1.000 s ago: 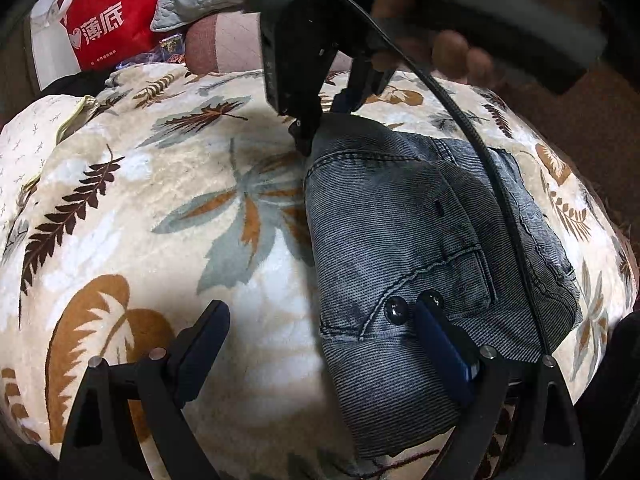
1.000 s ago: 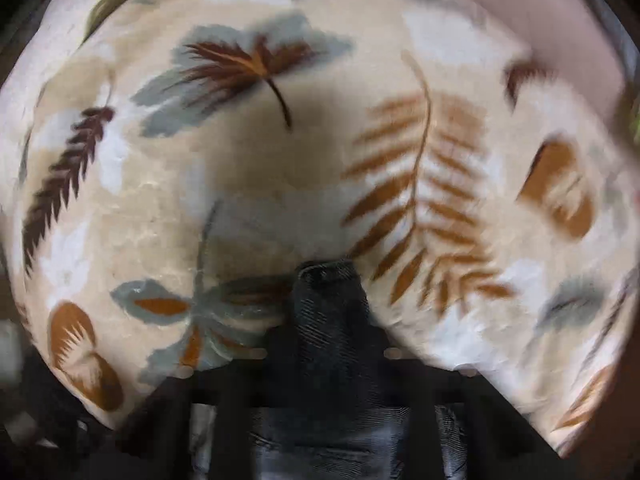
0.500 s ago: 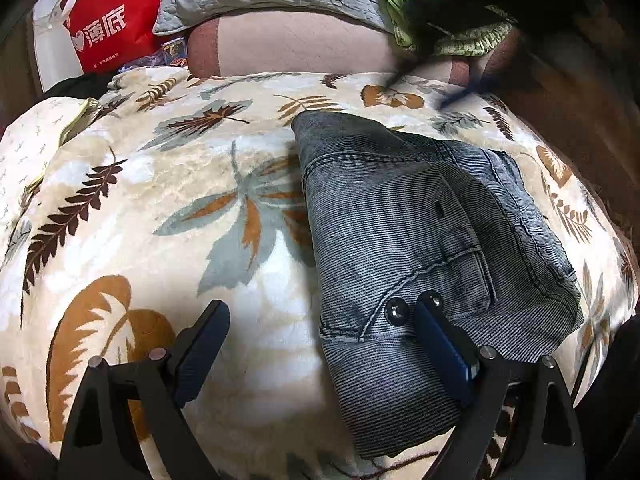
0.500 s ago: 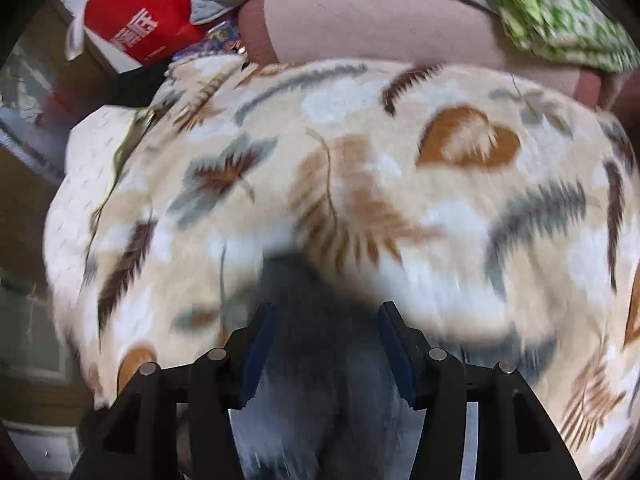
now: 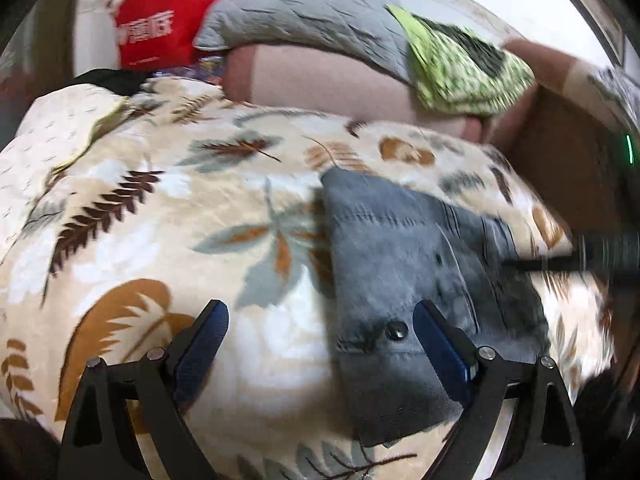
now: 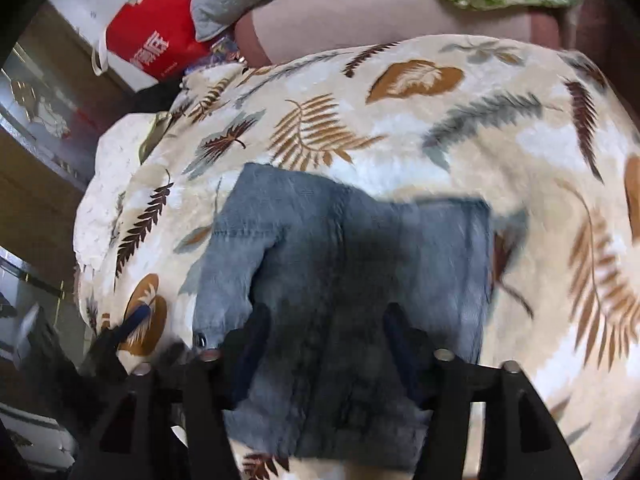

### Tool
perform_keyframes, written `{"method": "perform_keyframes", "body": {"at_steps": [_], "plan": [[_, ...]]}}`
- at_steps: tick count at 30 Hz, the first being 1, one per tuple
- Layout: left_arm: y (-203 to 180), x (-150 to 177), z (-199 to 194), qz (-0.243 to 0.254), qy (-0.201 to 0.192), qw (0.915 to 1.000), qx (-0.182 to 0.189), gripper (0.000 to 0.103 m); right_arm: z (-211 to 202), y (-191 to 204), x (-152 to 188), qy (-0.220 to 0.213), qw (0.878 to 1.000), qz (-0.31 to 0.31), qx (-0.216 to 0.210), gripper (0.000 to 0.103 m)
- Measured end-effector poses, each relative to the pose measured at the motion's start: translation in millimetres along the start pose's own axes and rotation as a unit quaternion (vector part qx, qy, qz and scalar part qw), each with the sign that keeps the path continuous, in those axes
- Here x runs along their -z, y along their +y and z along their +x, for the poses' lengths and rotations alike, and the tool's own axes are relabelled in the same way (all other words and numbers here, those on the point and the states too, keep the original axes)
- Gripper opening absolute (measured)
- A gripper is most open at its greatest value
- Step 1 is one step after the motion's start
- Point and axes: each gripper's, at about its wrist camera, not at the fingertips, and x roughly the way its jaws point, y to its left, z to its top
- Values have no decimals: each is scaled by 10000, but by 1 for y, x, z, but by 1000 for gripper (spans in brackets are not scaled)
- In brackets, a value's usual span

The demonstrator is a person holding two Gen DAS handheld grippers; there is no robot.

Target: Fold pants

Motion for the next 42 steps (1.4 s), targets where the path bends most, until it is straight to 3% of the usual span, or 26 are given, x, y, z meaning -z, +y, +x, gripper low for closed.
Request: {"method": "perform_keyframes", "body": {"at_steps": [2,4,6,10,14,21,24,25,35,38,42], "plan": [[-1,-1,6,17,168,9998,-116,94,25,-14,22,418,9990,12,176,74],[-3,1,8,72,316,9994,-125,94,24,-16,31,145,9997,-128,144,74],[-2,3,3,73,291,9995,-140,94,10,-10,30,140,9998,-115,102,74],[5,4,-7,-81,258,9994,-237,94,-26,-5,38,-370,9991,-190,-101,75],[12,4,-1,-266,535,9977,-317,94,10,-22,62,-1,9999,-139,-55,80],[13,5,-2,-357,626,9967,-368,94,-42,-15,66,-638,9975,-170,-250,80],[13,7,2,-408,707,9962,-317,94,-9,-32,81,-181,9997,-141,-5,83],[13,7,2,-391,712,9962,-312,94,-10,-32,83,-401,9990,-200,-52,84],[23,11,14,-518,720,9959,-165,94,-15,-30,81,-253,9994,-236,60,85],[20,17,25,-275,862,9957,-185,94,-18,-26,68,-96,9999,-53,-6,85],[16,19,27,-114,816,9964,-202,94,-44,-22,41,-517,9987,20,22,85]]}}
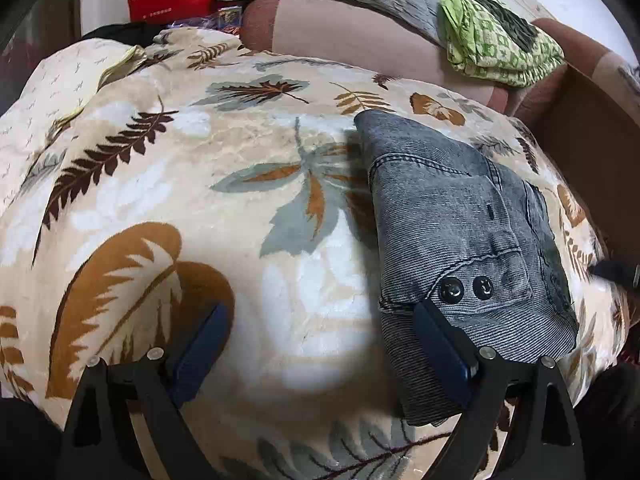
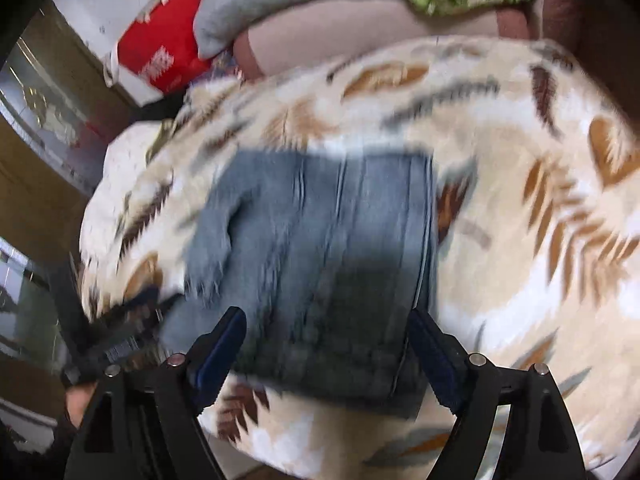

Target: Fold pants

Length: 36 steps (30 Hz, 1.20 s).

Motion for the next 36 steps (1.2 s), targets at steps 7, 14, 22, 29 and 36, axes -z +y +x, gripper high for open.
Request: {"method": "perform_keyframes", "body": {"at_steps": [7,14,22,29,36], "plan": [[0,1,1,88,-56,9999,2,94,25,-6,-56,-95,9975,475,-513,85],[-1,3,3,112,-116,9999,11,95,67,-36,-45,294,9937,1026,-345,85],[-3,4,2,126,-176,9997,-69,96,26,-18,-2,209,9938,856,-674,85],[-9,-2,-17,217,-289,9990,-255,95,18,-7,22,11,9961,616,-626,85],[-31,-3,-12,619,-148,9959,-645,95,27,-10,36,19,9944,524,-920,85]]}}
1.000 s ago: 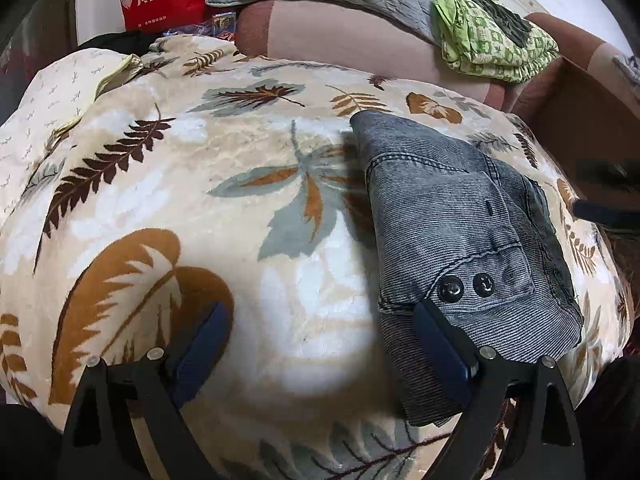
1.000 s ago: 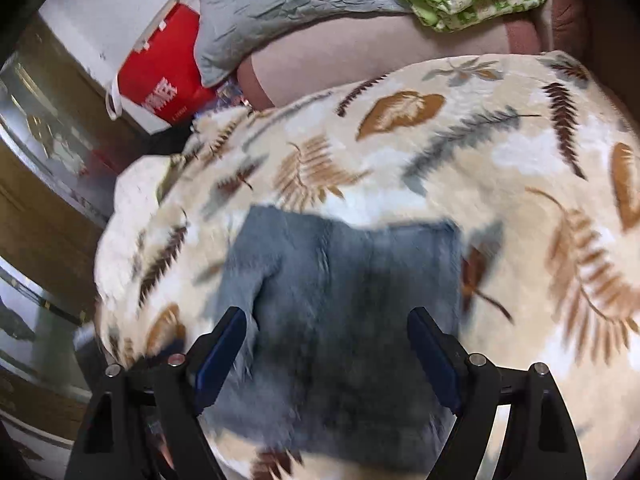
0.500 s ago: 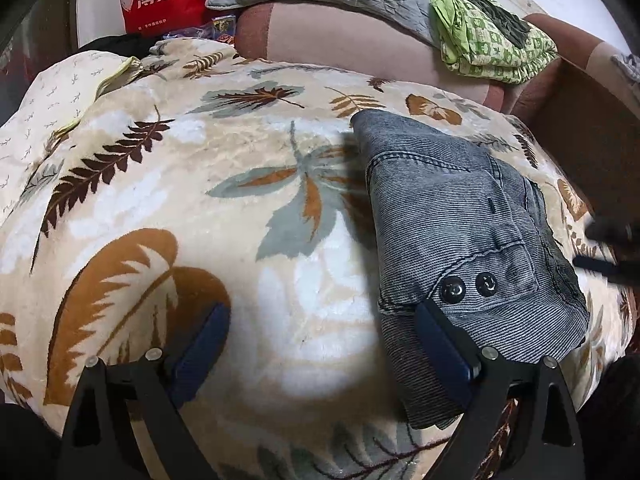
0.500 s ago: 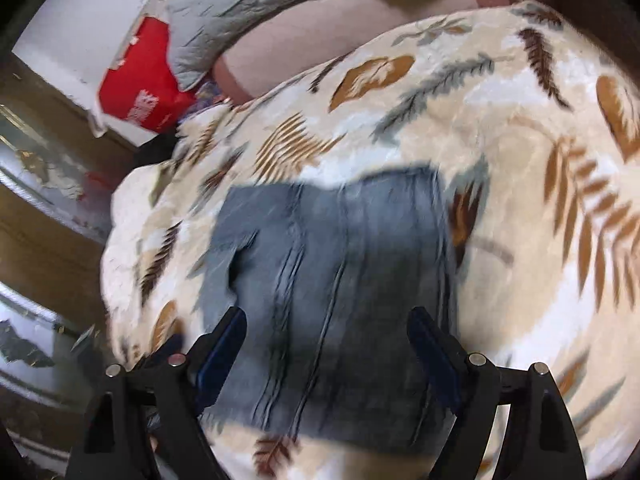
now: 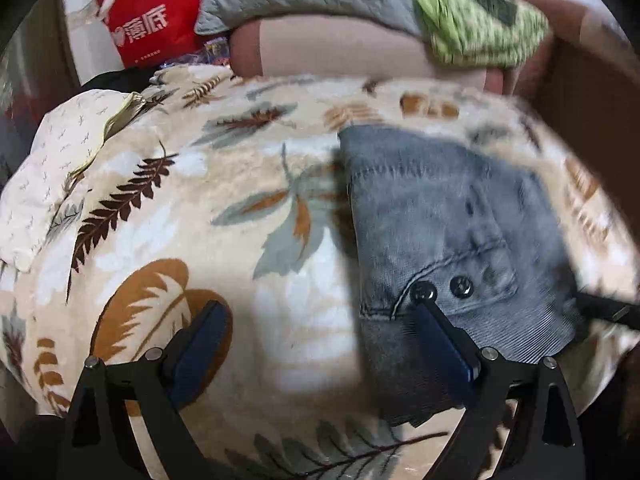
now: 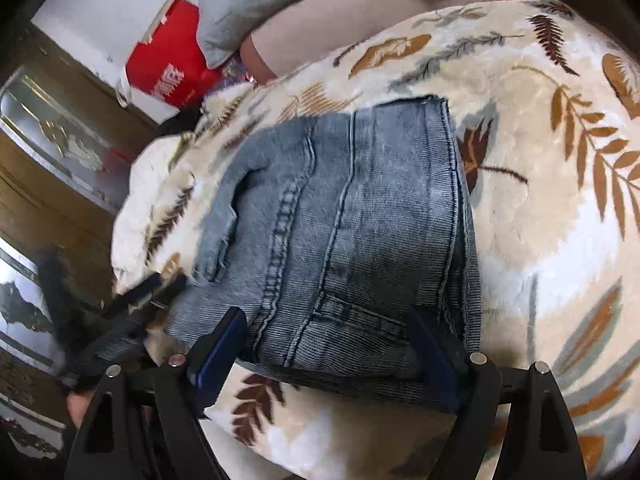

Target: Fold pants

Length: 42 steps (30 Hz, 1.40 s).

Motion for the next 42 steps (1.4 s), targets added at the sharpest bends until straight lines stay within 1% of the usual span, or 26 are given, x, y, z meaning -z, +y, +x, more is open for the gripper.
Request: {"method": "perform_keyframes", "body": {"at_steps": [1,3,5,7,8,10,12,13,17,21,24,26,27,28,29,30,32,34,35,36,38,39,40,41,42], "plan": [[1,0,0,-39,-1,10000,8,95,-2,0,-1,-23,10000,-1,-14,85],[4,-2,-1,-128,65,9999,41,95,-8,-1,0,-199,9998,82,-9,85],[3,-3,-1,-103,105,9999,26,95,-11,0,-1,-309,9995,32,-2,85],[0,-2,-1,-52,96,9999,-20,95,-12,-1,0,-356,9993,-18,100,85],[-1,-2,-1,-40,98,9999,-40,95,-12,-4,1,-247,9995,-4,179,85],[-3,-2,-2,-39,113,9999,-68,95,2,-10,5,146,9993,-4,347,85],[-3,-3,-3,-36,111,9999,-86,95,-5,-3,4,34,9990,-124,427,85],[-2,-3,-3,-36,129,9999,-68,95,-8,-2,3,2,9991,-131,395,85],[0,-5,-7,-23,116,9999,-7,95,-25,-8,-1,-242,9994,142,212,85],[0,-9,-11,-16,73,10000,56,95,-36,-18,-6,-319,9986,181,375,85],[9,-16,-19,-195,-49,9993,325,95,-42,-27,-15,-246,9982,316,444,85],[21,-23,-19,-518,5,9965,663,95,-45,-37,-24,-234,9975,477,476,85],[27,-27,-15,-718,127,9938,841,95,-43,-44,-30,-138,9973,590,416,85],[32,-31,-8,-924,291,9897,1052,95,-38,-50,-35,50,9971,683,329,85],[36,-36,2,-1128,487,9837,1311,95,-31,-56,-41,254,9965,760,259,85],[37,-40,11,-1238,649,9790,1483,95,-24,-62,-47,382,9955,832,234,85],[33,-45,28,-1292,992,9714,1730,95,-15,-67,-56,517,9941,938,161,85],[28,-48,36,-1332,1097,9670,1873,95,-8,-69,-65,492,9933,1046,-66,85],[24,-49,40,-1362,1132,9649,1940,95,-3,-70,-68,537,9930,1050,-28,85],[20,-51,44,-1402,1197,9622,2006,95,5,-72,-70,663,9922,1046,119,85],[12,-51,54,-1451,1369,9584,2042,95,20,-76,-70,834,9903,1090,229,86],[7,-50,56,-1427,1414,9577,2063,95,22,-75,-69,820,9906,1077,199,86],[2,-50,56,-1362,1377,9610,1973,95,22,-72,-70,794,9915,1020,138,83],[-1,-50,55,-1288,1320,9642,1905,87,22,-66,-69,823,9922,932,-63,78],[-4,-50,54,-1184,1297,9668,1854,71,22,-61,-68,871,9922,878,-176,71]]}}
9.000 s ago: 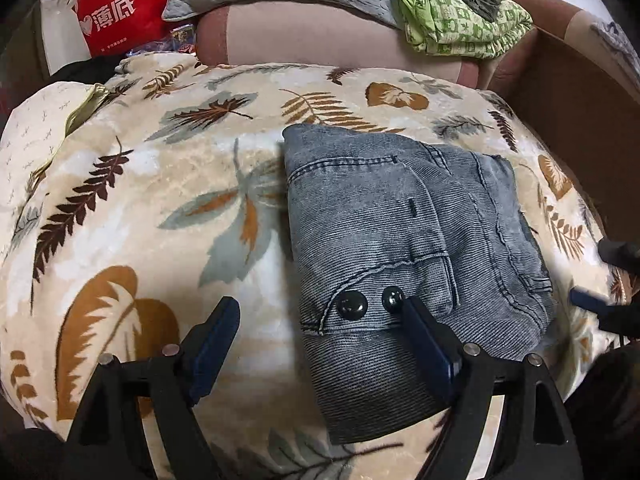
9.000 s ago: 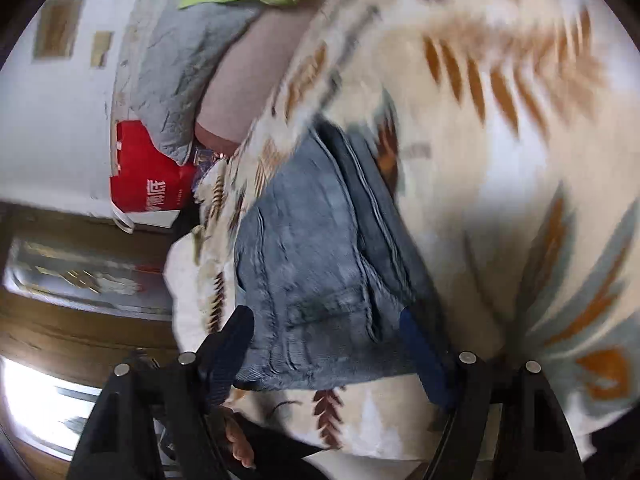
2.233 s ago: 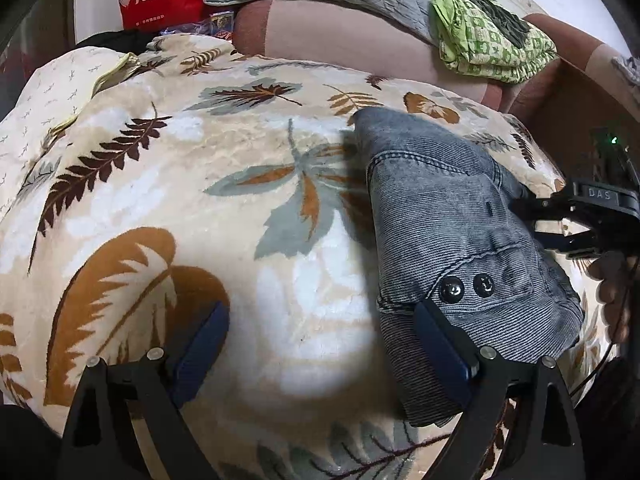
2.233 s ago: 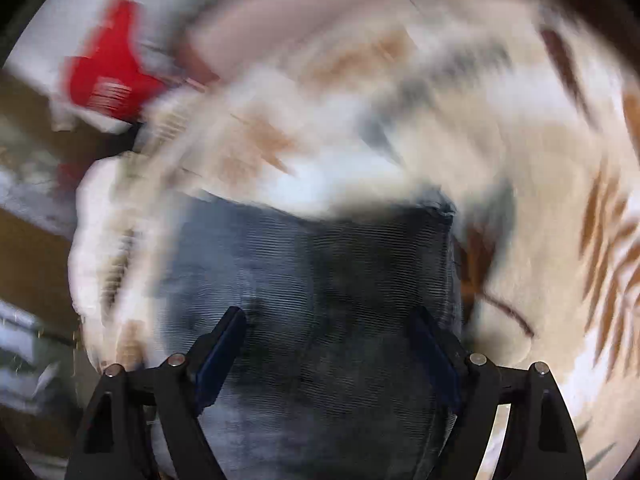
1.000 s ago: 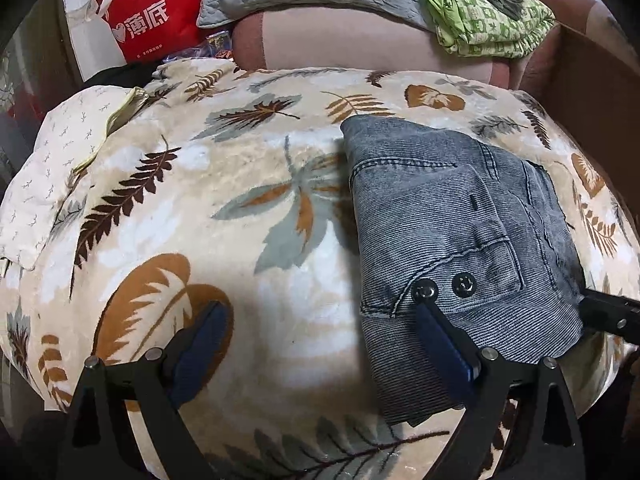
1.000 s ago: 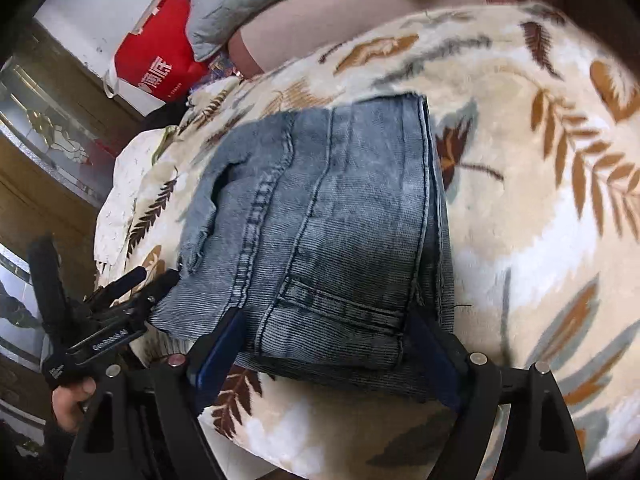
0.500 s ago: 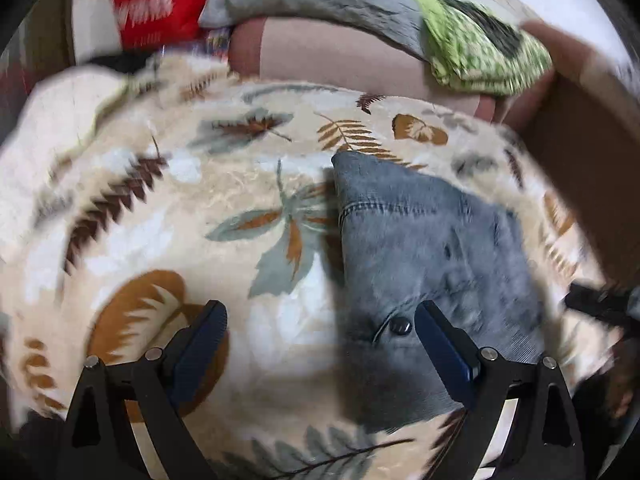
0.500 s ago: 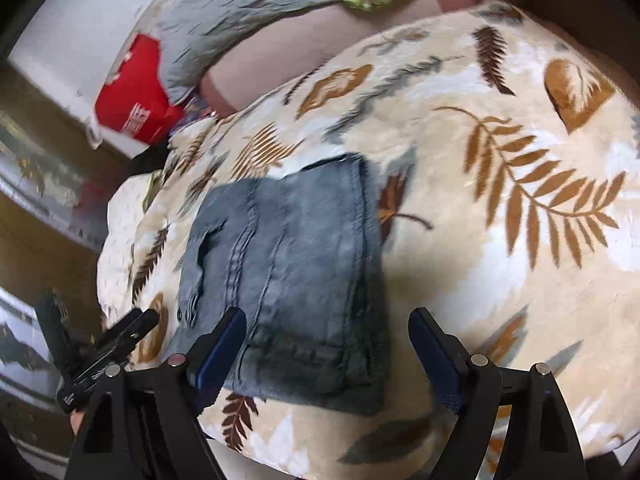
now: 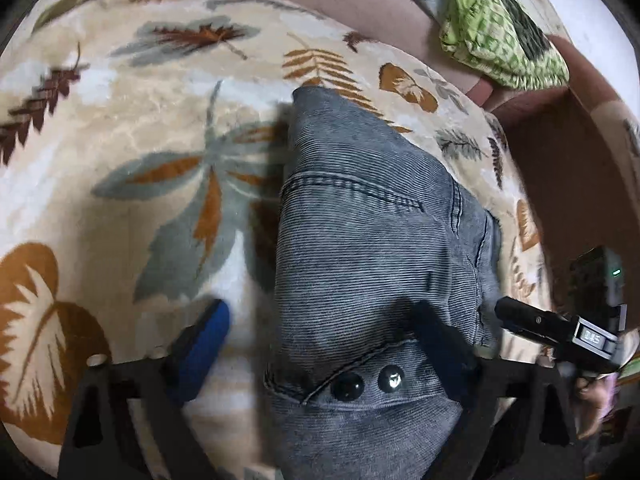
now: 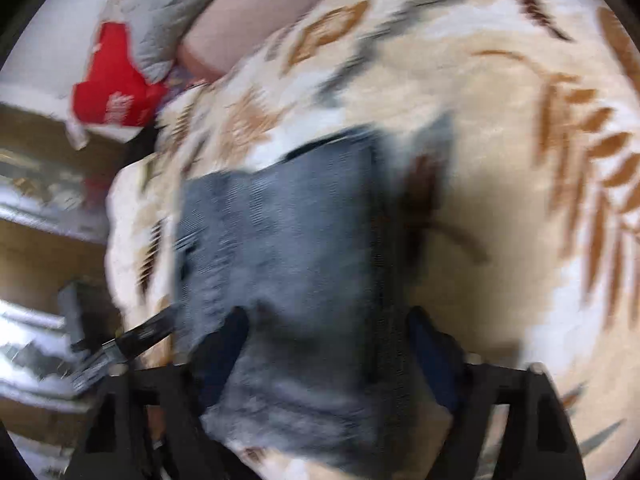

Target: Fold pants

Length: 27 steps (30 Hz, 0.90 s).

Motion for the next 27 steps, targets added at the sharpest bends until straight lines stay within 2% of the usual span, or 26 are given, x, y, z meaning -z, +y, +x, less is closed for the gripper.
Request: {"method": "perform_keyframes", "body": {"at_steps": [2,3,4,6,8,9,10,11,13,17,22,24,27], "plan": [[-5,-1,4,109,75,9999,4,55,2,8,4,-3,9991,-241,338,67],[-6,-1,4,101,61,9999,-55,52,5,6,4,42,9988,-230,424,66],[-8,-2,4,121,51,9999,-99,50,6,1,4,49,9989,-152,435,66],[-12,-1,1,238,0,9995,-213,39,5,-6,4,-3,9994,53,334,65],[-17,-2,-1,373,-38,9989,-298,31,3,0,7,-48,9989,-134,452,50],[-19,-3,-3,446,-79,9984,-345,27,2,4,8,-55,9984,-244,506,35],[-22,-3,-6,519,-132,9978,-388,25,-3,9,11,-118,9979,-367,524,25],[-25,-2,-11,599,-211,9970,-435,23,-5,15,11,-173,9973,-442,563,23],[-32,-1,-23,763,-408,9950,-492,22,-17,29,14,-341,9956,-642,586,17],[-44,-7,-54,1004,-906,9892,-561,21,-36,61,14,-576,9923,-984,491,16],[-40,-27,-93,1068,-1499,9815,-529,21,-54,103,0,-978,9849,-1371,390,16],[-35,-34,-99,1058,-1578,9803,-547,21,-60,114,-7,-1131,9821,-1465,360,16],[-22,-38,-87,922,-1519,9827,-529,23,-53,121,-15,-1162,9796,-1566,494,16]]}}
